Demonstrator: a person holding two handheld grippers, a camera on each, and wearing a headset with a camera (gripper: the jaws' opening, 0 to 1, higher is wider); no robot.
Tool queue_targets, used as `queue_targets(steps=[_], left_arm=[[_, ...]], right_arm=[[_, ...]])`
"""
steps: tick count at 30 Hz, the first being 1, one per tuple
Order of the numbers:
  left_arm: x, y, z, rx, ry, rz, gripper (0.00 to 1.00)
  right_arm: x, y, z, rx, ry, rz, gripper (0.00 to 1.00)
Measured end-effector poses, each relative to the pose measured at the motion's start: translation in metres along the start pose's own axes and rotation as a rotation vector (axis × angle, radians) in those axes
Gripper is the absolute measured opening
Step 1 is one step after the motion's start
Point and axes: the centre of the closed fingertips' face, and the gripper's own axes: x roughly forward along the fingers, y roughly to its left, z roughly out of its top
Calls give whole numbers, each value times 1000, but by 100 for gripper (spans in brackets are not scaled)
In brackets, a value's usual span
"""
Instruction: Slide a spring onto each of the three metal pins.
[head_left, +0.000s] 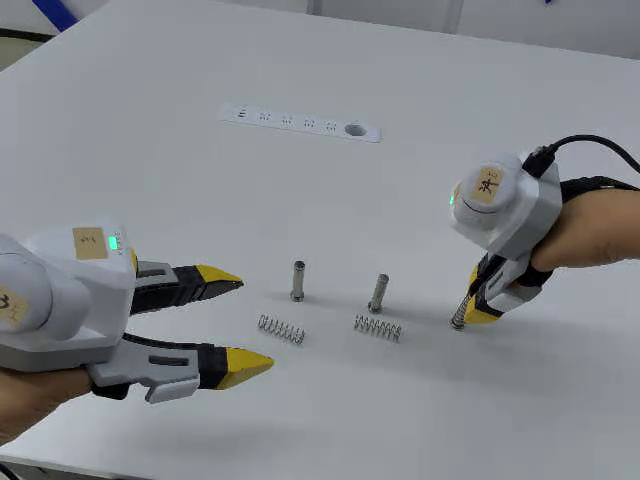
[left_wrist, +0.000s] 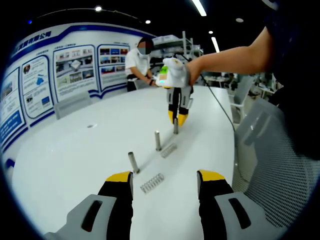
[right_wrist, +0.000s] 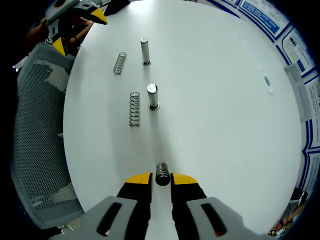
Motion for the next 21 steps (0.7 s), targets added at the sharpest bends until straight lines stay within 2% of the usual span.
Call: queue_targets(steps=[9,13,17,21], left_arm=[[1,-1,1,7,1,-6,53],[2,-2,3,12,0,-10,53],[3,-2,4,15,-1,-13,53],[3,-3,4,18,-1,-13,52]], right_arm=[[-22,-7,11,-29,-44,-64,20],[-30,-2,24,-57,-71,-80,20],[-30,5,37,-70,-99,-70,20],[-21,13,45,-75,-109,-53,20]])
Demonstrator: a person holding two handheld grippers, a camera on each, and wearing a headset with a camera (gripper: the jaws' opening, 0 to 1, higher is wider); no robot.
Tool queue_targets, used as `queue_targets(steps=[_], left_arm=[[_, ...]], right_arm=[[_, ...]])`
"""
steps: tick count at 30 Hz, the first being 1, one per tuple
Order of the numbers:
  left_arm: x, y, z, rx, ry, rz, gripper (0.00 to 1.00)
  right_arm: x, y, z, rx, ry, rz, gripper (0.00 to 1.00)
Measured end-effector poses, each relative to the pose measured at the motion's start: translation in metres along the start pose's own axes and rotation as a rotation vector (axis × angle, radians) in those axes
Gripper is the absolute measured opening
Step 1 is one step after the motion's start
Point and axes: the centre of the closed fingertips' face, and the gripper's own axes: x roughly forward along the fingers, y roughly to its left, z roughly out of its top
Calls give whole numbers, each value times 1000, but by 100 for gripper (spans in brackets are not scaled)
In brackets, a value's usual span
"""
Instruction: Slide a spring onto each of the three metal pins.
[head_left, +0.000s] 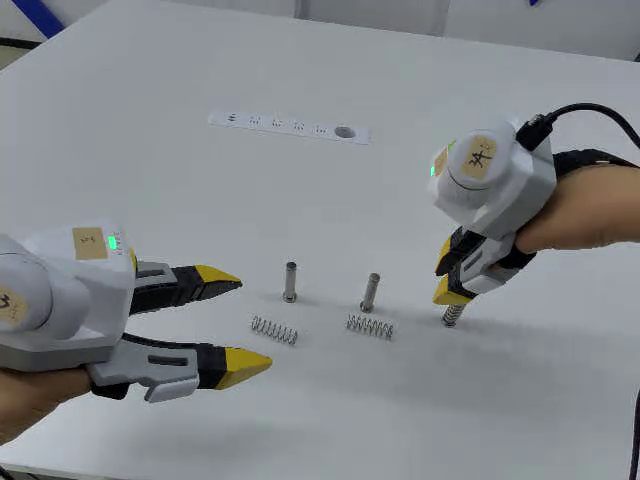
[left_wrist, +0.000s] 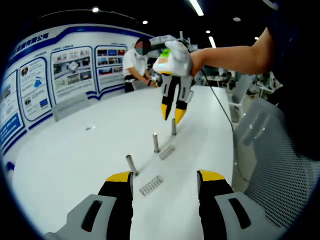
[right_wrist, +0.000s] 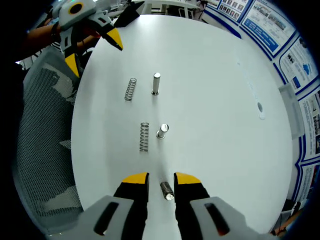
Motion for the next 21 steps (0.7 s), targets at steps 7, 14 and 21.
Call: queue_targets(steps=[7,14,21], left_arm=[[-1,0,-1,-3,2,5,52],[0,0,0,-3,0,2,52],[1,0,0,-3,1,1,51]], right_arm=[[18,12,11,-1,-25,35,20],[38,21,19,-11,-31,70,19],[51,24,21,-11,-37,82,16]])
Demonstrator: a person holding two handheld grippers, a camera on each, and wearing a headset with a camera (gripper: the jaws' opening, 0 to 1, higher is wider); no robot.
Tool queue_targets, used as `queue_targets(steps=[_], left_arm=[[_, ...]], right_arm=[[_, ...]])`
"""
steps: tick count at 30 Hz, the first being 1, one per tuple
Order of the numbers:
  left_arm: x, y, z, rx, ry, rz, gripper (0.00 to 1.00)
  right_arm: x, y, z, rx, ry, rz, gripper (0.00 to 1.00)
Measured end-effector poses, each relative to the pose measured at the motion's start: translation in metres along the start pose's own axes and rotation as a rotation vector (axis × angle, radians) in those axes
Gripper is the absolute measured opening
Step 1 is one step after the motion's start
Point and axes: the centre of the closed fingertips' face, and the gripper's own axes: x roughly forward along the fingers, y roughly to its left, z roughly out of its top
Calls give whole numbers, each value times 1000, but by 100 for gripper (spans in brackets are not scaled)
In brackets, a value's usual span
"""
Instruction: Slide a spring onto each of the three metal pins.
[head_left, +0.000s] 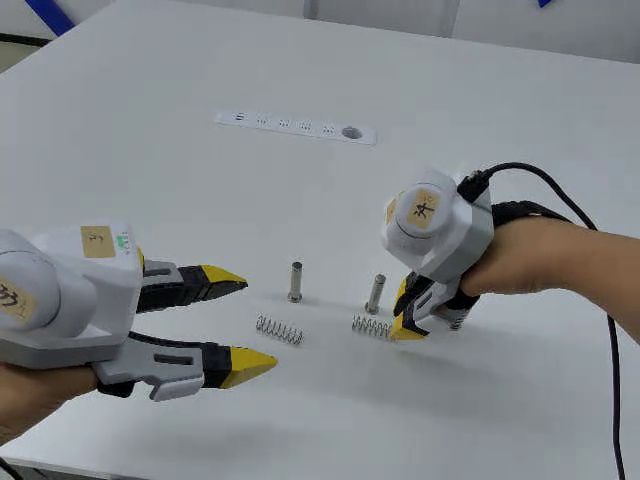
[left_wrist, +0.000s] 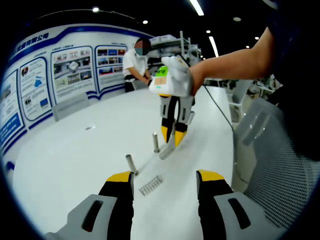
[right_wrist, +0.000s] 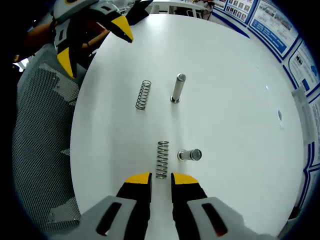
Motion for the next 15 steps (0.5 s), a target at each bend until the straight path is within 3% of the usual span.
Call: queue_targets(steps=[15], left_arm=[[1,-2,-2,-4,8,-4,50]], right_arm=[[15,1,-4,-5,17,17,12]])
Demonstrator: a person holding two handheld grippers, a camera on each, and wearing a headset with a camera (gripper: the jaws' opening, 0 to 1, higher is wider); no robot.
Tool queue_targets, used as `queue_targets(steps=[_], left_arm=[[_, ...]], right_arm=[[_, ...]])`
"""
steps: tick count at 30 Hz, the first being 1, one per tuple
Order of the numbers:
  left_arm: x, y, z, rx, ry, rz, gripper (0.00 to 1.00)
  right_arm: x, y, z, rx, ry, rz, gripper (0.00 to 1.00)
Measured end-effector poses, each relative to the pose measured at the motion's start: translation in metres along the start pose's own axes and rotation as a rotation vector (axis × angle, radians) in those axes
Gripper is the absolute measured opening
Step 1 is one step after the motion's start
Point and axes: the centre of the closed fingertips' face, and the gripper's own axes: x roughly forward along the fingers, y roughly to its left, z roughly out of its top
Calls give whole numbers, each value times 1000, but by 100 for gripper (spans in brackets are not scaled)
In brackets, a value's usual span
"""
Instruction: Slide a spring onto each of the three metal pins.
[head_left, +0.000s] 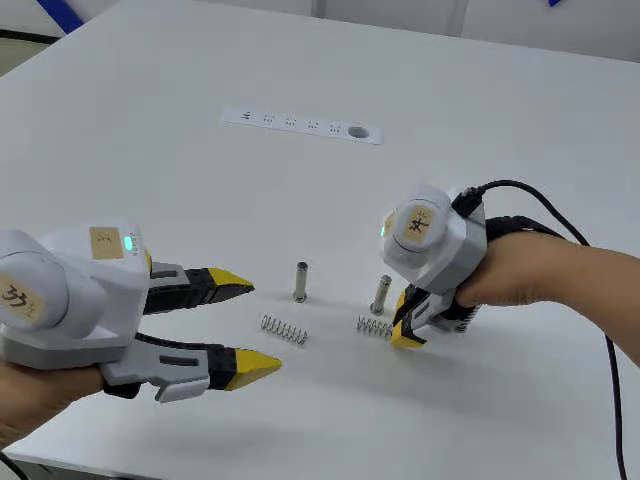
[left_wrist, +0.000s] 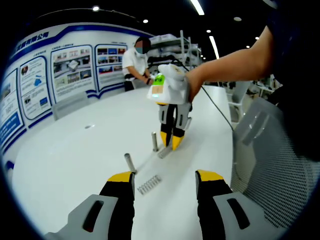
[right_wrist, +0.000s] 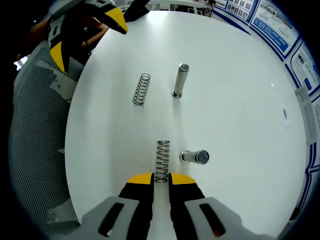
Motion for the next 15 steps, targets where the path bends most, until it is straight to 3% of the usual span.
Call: queue_targets(steps=[8,15], left_arm=[[3,-3,1,6,6,-14,49],[13,-9,1,19,17,-46,47]], right_arm=[[-1,2,-1,10,0,5,11],[-14,11,1,-3,7,4,11]])
